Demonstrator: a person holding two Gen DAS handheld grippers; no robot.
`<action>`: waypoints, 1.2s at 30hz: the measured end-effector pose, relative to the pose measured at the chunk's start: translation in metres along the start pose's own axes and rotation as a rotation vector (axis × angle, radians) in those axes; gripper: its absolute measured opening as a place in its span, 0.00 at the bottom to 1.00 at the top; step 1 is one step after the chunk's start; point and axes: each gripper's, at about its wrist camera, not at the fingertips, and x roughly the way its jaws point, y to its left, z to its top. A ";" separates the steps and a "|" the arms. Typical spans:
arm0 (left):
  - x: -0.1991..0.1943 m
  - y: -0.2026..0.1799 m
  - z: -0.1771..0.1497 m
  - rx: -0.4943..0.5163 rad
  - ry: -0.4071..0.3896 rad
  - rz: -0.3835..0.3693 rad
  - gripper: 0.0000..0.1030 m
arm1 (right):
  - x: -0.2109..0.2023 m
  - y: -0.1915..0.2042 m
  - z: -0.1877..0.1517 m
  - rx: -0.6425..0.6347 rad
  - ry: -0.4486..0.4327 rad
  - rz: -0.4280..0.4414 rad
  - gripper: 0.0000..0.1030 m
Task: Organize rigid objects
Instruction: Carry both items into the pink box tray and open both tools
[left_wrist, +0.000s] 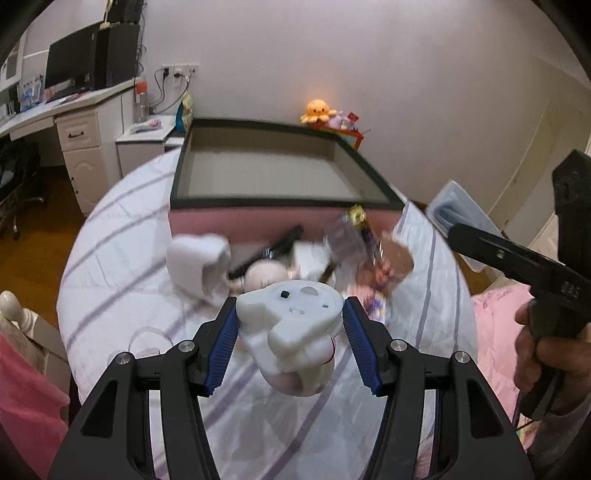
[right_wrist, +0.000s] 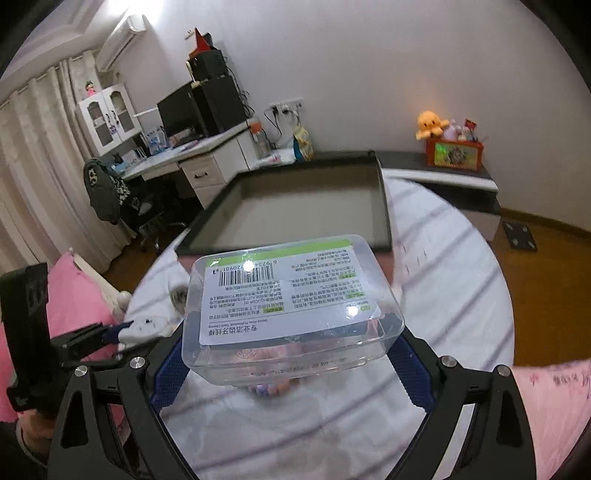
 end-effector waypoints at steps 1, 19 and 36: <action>-0.002 0.001 0.006 0.000 -0.014 0.000 0.56 | 0.003 0.001 0.007 -0.011 -0.009 -0.001 0.92; 0.095 0.040 0.140 -0.028 -0.055 0.068 0.56 | 0.129 -0.032 0.094 0.001 0.087 -0.073 0.93; 0.107 0.052 0.144 -0.048 -0.037 0.207 0.99 | 0.154 -0.039 0.089 0.016 0.211 -0.074 1.00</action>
